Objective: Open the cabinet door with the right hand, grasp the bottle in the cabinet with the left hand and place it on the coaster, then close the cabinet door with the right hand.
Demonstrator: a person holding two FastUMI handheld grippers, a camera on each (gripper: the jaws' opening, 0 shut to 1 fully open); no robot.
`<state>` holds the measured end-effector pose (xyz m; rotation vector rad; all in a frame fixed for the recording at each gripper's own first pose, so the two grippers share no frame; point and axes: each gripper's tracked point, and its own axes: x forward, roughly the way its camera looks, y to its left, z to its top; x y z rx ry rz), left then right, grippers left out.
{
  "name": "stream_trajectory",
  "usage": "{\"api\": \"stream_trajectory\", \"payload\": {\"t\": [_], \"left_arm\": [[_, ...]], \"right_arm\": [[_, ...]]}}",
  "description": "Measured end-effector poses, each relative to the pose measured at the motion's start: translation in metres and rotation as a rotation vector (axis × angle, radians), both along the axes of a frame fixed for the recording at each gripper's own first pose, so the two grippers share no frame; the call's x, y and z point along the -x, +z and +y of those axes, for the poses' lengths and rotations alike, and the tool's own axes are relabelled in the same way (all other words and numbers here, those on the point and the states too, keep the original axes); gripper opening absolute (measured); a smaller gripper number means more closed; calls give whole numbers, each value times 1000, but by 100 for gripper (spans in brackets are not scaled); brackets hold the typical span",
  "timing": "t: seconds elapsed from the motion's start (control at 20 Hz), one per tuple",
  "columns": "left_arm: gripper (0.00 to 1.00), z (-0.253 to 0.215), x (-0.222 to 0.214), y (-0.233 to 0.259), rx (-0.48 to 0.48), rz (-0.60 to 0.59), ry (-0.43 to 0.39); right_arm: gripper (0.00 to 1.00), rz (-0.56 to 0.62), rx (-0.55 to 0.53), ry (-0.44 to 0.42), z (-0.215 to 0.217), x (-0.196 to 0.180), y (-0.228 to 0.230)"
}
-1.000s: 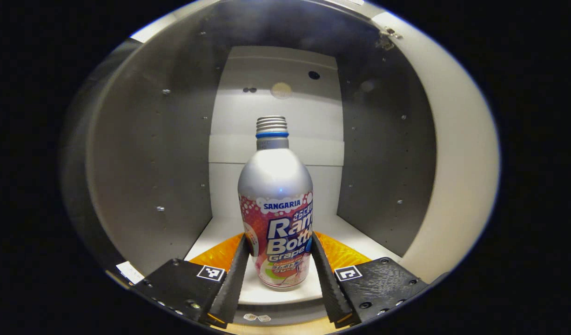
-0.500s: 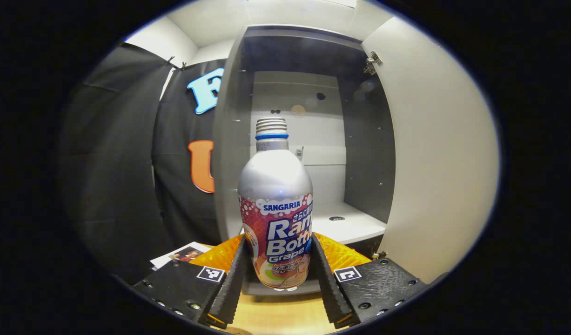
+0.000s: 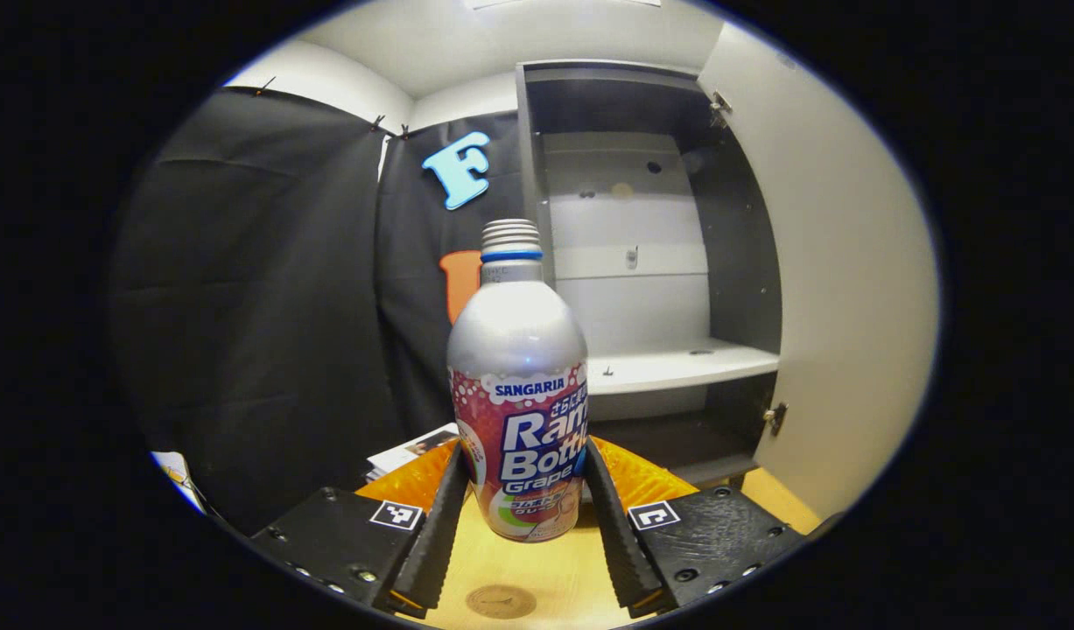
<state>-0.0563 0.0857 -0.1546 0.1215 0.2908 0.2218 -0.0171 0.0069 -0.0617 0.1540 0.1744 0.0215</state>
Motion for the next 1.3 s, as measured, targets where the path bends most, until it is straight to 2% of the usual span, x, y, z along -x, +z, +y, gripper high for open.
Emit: {"api": "stream_trajectory", "payload": {"t": [0.15, 0.25, 0.4, 0.45, 0.55, 0.6, 0.75, 0.85, 0.9, 0.95, 1.0, 1.05, 1.1, 1.15, 1.3], "left_arm": [[70, 5, 25, -46, 19, 34, 26], [71, 15, 41, -74, -27, 56, 55], [70, 14, 53, -123, -49, 80, 51], [70, 16, 59, -138, -45, 85, 64], [70, 23, 66, -168, -15, 101, 93], [70, 24, 68, -181, -2, 113, 95], [71, 39, 77, -204, -48, 141, 113], [71, 51, 87, -222, -21, 171, 152], [71, 54, 89, -229, -12, 179, 161], [71, 53, 86, -223, -15, 150, 152], [84, 51, 82, -219, -19, 135, 136], [73, 52, 75, -220, -30, 127, 125], [73, 56, 71, -225, -30, 142, 127], [75, 58, 66, -229, -17, 154, 137], [79, 59, 68, -235, 18, 188, 175]], "right_arm": [[100, 67, 24, -32, -3, -4, -42], [97, 133, 27, -53, -4, 5, -74], [100, 239, 75, -48, 2, 18, -120], [96, 287, 95, -43, 3, 22, -137], [100, 345, 101, -37, 5, 30, -163], [100, 363, 103, -39, 6, 35, -169], [100, 416, 139, -38, 8, 38, -183], [98, 419, 123, -36, 6, 34, -179], [100, 409, 121, -34, 7, 32, -173], [100, 404, 133, -31, 8, 32, -171], [97, 407, 156, -28, 9, 31, -171], [100, 407, 169, -28, 9, 31, -172], [97, 413, 163, -24, 11, 28, -173], [100, 423, 149, -21, 12, 27, -177], [100, 438, 125, -13, 20, 19, -180]]}}
